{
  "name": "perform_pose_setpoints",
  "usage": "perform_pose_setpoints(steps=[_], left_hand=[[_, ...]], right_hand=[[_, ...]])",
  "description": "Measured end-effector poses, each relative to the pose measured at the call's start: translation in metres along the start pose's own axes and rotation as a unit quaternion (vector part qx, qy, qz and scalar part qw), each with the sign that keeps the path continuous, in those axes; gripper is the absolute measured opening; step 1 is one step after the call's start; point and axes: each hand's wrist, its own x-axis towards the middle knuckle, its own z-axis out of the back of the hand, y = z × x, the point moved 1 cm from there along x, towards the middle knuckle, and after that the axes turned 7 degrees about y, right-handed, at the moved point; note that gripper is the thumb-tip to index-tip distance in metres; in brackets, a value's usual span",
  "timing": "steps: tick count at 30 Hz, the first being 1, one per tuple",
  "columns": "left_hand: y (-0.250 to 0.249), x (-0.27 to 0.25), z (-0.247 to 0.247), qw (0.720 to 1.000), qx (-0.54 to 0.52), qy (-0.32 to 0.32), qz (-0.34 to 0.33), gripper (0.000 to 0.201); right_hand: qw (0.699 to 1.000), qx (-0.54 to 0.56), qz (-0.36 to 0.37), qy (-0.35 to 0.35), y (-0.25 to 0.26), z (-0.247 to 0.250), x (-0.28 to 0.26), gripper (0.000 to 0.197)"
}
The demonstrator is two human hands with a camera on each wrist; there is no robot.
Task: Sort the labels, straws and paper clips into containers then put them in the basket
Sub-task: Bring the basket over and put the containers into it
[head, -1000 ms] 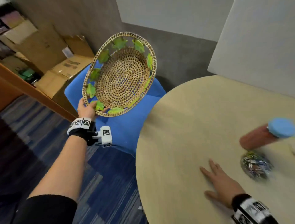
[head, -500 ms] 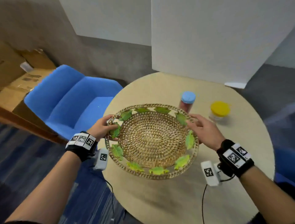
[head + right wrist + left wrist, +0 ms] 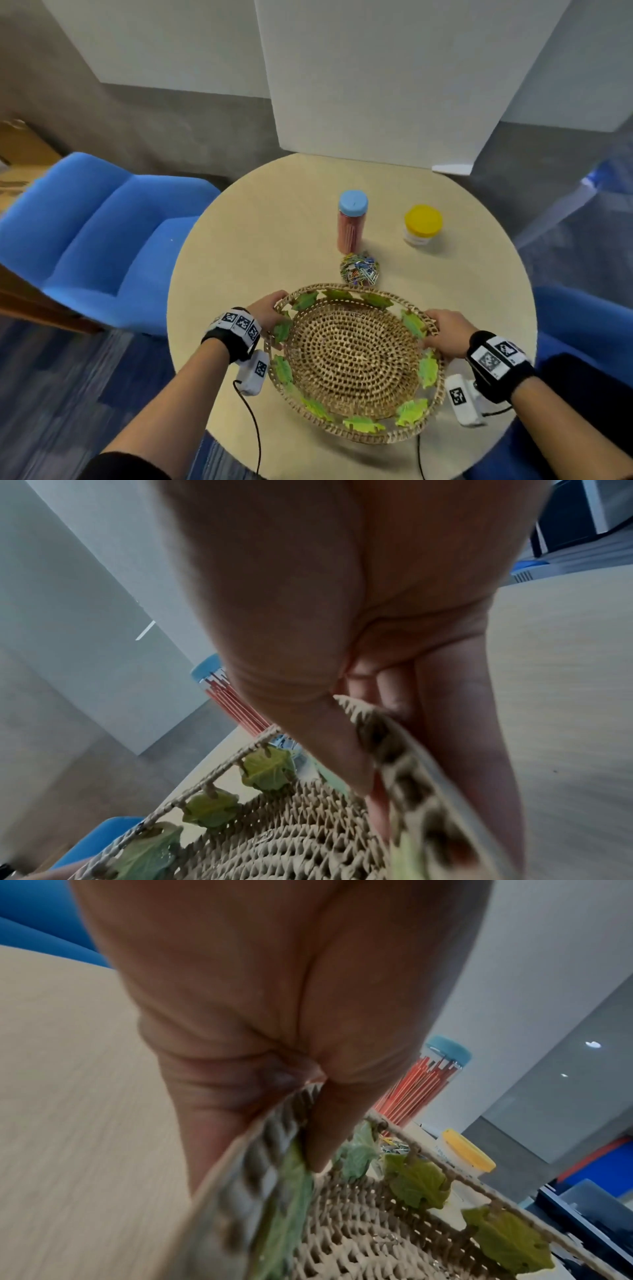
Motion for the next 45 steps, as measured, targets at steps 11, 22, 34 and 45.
perform_pose_setpoints(steps=[11,22,34,45], left_hand=[[-0.052,0.026,0.037,0.993,0.095,-0.069,0.008,0.053],[-0.147,0.115,-0.003,0.939,0.318,-0.016,-0.128,0.105],[-0.149,0.132,-0.010,0.907,0.402,-0.002,-0.130,0.122],[-0.168,0.134,-0.014,0.890,0.447,0.014,-0.086,0.102]], right_hand=[[0.989,0.117,-0.012,0.089,-0.010,0.057,0.021,0.035],[0.990,-0.064,-0.015,-0.126,0.003,0.156,0.104,0.076],[0.984,-0.062,-0.003,-0.166,0.026,0.151,0.155,0.122],[0.981,-0.040,-0.026,-0.186,0.028,0.149,0.174,0.098]])
